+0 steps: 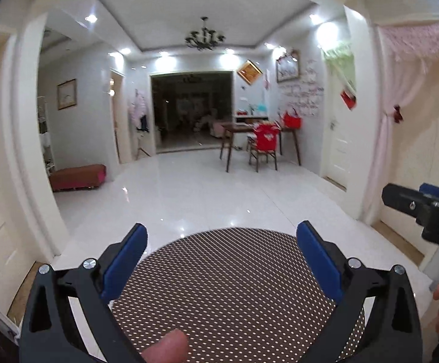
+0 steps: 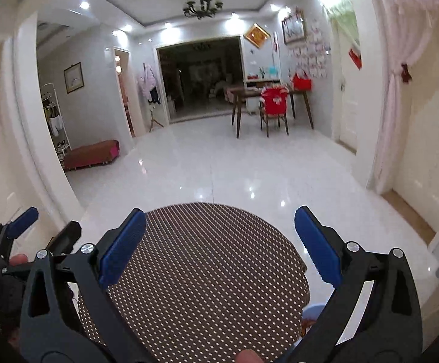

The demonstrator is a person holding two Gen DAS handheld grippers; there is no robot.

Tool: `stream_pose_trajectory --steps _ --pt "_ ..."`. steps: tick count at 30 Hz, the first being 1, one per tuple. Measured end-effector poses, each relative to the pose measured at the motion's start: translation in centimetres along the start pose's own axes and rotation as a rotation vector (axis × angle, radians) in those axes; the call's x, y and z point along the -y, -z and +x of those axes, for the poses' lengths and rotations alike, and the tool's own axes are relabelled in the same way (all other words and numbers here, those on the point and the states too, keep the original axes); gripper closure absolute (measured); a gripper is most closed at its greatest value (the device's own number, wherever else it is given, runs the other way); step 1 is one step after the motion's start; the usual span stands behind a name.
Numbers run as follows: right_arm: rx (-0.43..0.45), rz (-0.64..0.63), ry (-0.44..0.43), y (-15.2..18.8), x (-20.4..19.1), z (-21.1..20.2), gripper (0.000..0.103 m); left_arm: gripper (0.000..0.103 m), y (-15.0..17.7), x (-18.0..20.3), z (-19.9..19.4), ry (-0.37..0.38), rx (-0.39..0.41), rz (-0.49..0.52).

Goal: Collect trash

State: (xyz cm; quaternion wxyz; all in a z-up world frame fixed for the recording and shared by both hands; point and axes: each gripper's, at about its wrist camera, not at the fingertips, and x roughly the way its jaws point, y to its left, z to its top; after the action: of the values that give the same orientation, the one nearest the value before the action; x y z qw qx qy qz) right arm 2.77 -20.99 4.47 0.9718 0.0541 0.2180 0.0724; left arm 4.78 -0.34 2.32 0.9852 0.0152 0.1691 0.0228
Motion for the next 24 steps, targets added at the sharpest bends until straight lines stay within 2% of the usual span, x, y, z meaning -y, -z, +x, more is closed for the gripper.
stream_pose_trajectory --steps 4,6,15,24 --pt "0.036 -0.028 -0.003 -0.7 -2.2 -0.4 0.006 0.006 -0.9 -1.4 -1.4 -0.059 0.027 -0.032" --pt "0.046 -0.04 0.0 -0.6 -2.6 -0.8 0.006 0.006 -1.1 -1.9 -2.0 -0.065 0.03 -0.041" --pt "0.071 -0.063 0.013 -0.9 -3.9 -0.9 0.006 0.006 -1.9 -1.3 -1.7 -0.058 0.028 -0.082" --pt "0.07 -0.055 0.043 -0.1 -3.8 -1.1 0.006 0.006 -0.9 -0.3 -1.6 -0.027 0.01 -0.078"
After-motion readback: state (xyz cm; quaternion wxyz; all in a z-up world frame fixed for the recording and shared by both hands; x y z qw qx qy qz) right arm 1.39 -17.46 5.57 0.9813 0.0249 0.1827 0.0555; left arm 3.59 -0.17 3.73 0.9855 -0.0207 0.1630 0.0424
